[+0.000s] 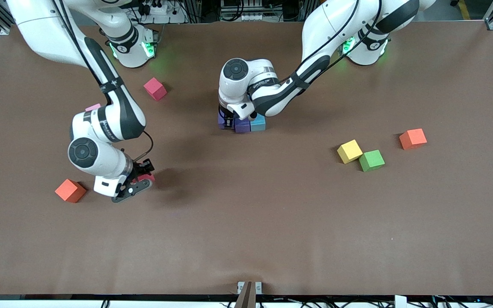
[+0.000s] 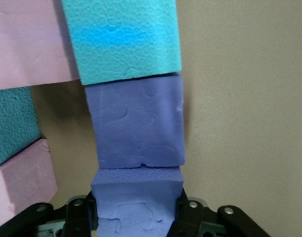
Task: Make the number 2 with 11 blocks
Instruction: 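Lower the purple cube by the row while the right gripper lifts pink, then release the purple cube with the left gripper while the right gripper carries pink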
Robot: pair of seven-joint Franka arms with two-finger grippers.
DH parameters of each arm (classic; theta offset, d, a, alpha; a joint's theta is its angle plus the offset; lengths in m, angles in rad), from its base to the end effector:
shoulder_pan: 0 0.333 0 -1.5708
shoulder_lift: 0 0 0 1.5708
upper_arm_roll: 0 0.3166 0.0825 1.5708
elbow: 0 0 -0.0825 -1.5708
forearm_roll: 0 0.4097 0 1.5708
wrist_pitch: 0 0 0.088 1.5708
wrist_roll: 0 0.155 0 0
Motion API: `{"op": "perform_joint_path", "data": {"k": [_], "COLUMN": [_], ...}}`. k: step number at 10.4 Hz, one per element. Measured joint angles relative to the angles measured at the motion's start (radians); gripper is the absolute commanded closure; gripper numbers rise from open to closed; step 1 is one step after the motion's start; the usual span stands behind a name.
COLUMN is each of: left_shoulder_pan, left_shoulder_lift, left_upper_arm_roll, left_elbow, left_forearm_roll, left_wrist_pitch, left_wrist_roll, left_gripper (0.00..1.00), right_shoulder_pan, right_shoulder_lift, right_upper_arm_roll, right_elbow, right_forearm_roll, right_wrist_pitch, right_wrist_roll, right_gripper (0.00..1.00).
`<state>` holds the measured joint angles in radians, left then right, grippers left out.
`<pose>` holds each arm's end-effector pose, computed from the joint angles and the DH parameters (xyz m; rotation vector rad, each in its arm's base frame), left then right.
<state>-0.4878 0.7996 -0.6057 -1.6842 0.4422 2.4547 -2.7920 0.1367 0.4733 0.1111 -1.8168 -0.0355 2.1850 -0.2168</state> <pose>0.3633 -0.6127 0.1452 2.1783 2.1201 -0.2402 0.6330 0.1558 0.2076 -3.0277 -0.7361 0.1594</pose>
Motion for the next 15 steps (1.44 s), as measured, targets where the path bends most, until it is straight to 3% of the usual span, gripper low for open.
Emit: {"op": "perform_joint_path", "data": {"k": [2,3,5,6,8,15], "left_shoulder_pan": [0.000,0.000,-0.002,-0.006,-0.010,-0.004], "left_shoulder_lift": [0.004,0.005,0.013,0.016,0.017,0.016], "left_upper_arm_roll": [0.005,0.005,0.005,0.006,0.006,0.009], "left_elbow": [0.000,-0.001,-0.001,-0.001,-0.002,0.002], "left_forearm_roll": [0.000,0.000,0.000,0.000,0.004,0.027], "left_wrist_pitch": [0.010,0.010,0.014,0.016,0.016,0.021], "left_wrist_roll": [0.000,0.000,0.000,0.000,0.001,0.002], "left_gripper": [0.69,0.59,0.56,0.49,0.00,0.00], "right_shoulder_pan": [0.000,0.001,0.005,0.008,0.009,0.104], "right_shoulder_lift": [-0.033,-0.052,-0.088,-0.107,-0.131,-0.133], "right_upper_arm_roll": [0.005,0.011,0.030,0.033,0.035,0.036], "right_elbow": [-0.037,-0.054,-0.072,-0.075,-0.081,-0.083], "right_forearm_roll": [0.001,0.014,0.065,0.076,0.079,0.087], "right_wrist_pitch": [-0.009,-0.014,-0.060,-0.088,-0.116,-0.081], "right_wrist_roll": [0.008,0.009,0.010,0.012,0.016,0.216], "right_gripper": [1.00,1.00,1.00,1.00,1.00,1.00]}}
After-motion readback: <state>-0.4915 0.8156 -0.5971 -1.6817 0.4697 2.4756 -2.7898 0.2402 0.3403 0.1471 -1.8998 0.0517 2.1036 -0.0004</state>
